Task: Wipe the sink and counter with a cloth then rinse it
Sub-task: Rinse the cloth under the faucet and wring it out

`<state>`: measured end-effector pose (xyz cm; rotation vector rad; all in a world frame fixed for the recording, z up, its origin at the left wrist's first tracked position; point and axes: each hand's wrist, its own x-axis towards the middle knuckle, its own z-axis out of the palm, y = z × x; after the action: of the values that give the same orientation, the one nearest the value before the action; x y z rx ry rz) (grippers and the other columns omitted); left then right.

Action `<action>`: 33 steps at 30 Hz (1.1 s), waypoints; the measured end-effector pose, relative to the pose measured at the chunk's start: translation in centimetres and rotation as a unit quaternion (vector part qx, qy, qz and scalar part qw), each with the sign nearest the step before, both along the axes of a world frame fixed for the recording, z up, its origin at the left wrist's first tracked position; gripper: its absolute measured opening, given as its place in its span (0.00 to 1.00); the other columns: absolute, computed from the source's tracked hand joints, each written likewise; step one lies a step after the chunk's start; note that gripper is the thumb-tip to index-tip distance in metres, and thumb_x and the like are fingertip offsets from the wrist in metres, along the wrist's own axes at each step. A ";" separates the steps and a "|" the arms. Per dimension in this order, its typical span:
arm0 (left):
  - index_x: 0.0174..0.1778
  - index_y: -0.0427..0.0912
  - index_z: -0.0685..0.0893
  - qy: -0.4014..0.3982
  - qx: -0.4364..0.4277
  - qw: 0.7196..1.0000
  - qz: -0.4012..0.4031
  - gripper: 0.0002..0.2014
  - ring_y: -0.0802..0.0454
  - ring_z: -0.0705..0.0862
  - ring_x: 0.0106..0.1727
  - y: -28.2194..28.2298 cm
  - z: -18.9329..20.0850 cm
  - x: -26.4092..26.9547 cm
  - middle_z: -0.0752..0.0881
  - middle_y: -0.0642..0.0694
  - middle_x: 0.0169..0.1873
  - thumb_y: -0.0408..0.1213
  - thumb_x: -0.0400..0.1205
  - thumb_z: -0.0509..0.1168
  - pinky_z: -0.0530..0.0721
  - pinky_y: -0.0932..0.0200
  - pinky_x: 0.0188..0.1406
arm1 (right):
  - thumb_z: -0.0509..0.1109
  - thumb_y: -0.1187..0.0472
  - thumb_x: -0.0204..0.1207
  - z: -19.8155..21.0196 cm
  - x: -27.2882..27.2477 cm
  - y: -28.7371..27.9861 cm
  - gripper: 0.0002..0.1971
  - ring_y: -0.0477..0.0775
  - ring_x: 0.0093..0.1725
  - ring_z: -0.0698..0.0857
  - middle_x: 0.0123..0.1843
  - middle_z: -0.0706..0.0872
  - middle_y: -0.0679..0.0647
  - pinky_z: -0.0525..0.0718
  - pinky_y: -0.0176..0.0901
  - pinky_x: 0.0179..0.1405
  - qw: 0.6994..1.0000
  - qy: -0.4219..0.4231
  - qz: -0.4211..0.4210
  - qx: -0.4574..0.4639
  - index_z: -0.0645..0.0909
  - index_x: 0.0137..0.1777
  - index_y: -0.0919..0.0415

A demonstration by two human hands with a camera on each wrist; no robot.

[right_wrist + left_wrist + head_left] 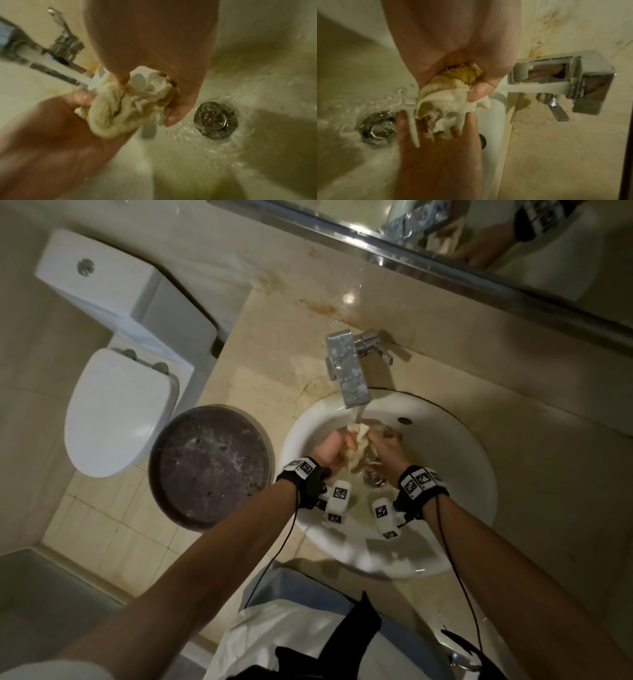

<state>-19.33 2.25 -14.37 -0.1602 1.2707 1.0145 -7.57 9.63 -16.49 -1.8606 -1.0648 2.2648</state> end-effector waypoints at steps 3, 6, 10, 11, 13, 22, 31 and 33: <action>0.51 0.37 0.84 0.030 -0.059 0.998 0.015 0.13 0.38 0.83 0.56 -0.5 -0.3 -0.5 0.85 0.32 0.57 0.27 0.71 0.63 0.85 0.46 0.54 | 0.77 0.44 0.75 -1.3 0.0 0.1 0.26 0.61 0.54 0.92 0.58 0.91 0.63 0.89 0.51 0.45 1.000 0.018 -0.017 -0.003 0.80 0.66 0.60; 0.62 0.40 0.82 0.037 -0.115 0.993 0.016 0.13 0.37 0.84 0.58 -0.6 -0.8 -0.6 0.85 0.35 0.59 0.35 0.82 0.66 0.88 0.39 0.55 | 0.77 0.45 0.74 -2.1 0.0 -0.4 0.34 0.58 0.39 0.91 0.53 0.90 0.62 0.87 0.47 0.33 0.998 0.008 -0.060 -0.020 0.71 0.75 0.58; 0.47 0.39 0.82 0.048 -0.130 0.990 0.034 0.08 0.34 0.84 0.59 0.3 -1.3 0.2 0.84 0.34 0.53 0.37 0.88 0.60 0.85 0.39 0.58 | 0.65 0.58 0.84 -0.5 -0.5 -1.6 0.20 0.47 0.24 0.80 0.54 0.82 0.62 0.72 0.34 0.16 0.998 0.017 -0.057 0.005 0.69 0.75 0.51; 0.47 0.41 0.82 0.029 -0.120 0.991 0.051 0.13 0.38 0.85 0.54 0.6 -0.9 0.5 0.85 0.36 0.50 0.42 0.88 0.56 0.84 0.43 0.57 | 0.65 0.58 0.84 -0.1 -0.7 -1.9 0.19 0.49 0.27 0.79 0.56 0.82 0.64 0.72 0.34 0.18 0.999 0.012 -0.013 0.029 0.71 0.74 0.50; 0.49 0.41 0.83 0.008 -0.101 0.992 0.075 0.21 0.43 0.84 0.47 1.0 -0.7 1.1 0.86 0.39 0.44 0.51 0.88 0.49 0.83 0.48 0.52 | 0.63 0.54 0.84 0.5 -1.3 -2.3 0.14 0.53 0.36 0.81 0.56 0.85 0.60 0.78 0.39 0.26 0.992 -0.009 0.069 0.104 0.73 0.68 0.51; 0.52 0.36 0.84 0.122 -0.040 0.991 0.028 0.34 0.54 0.82 0.23 0.1 -1.8 2.4 0.84 0.49 0.24 0.67 0.85 0.50 0.78 0.65 0.20 | 0.59 0.40 0.84 0.4 -2.9 0.7 0.26 0.63 0.54 0.87 0.54 0.91 0.62 0.83 0.48 0.55 0.942 -0.121 0.159 0.269 0.89 0.53 0.61; 0.60 0.39 0.83 0.121 -0.034 0.992 0.013 0.33 0.54 0.79 0.22 0.6 -2.3 2.2 0.80 0.50 0.22 0.66 0.86 0.47 0.78 0.63 0.22 | 0.63 0.48 0.84 0.9 -2.6 0.8 0.18 0.61 0.50 0.88 0.46 0.91 0.58 0.81 0.46 0.47 0.937 -0.113 0.195 0.269 0.89 0.50 0.61; 0.61 0.35 0.83 0.146 -0.018 0.989 -0.005 0.40 0.50 0.78 0.26 0.3 -2.8 2.4 0.80 0.48 0.25 0.71 0.82 0.50 0.78 0.59 0.27 | 0.60 0.51 0.85 0.5 -2.4 1.8 0.20 0.67 0.56 0.86 0.53 0.90 0.66 0.83 0.52 0.58 0.928 -0.121 0.230 0.265 0.86 0.55 0.66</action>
<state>-16.98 2.55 -17.20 -0.0338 1.5543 1.0330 -9.99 11.47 -15.97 -1.8060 -2.0905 1.6563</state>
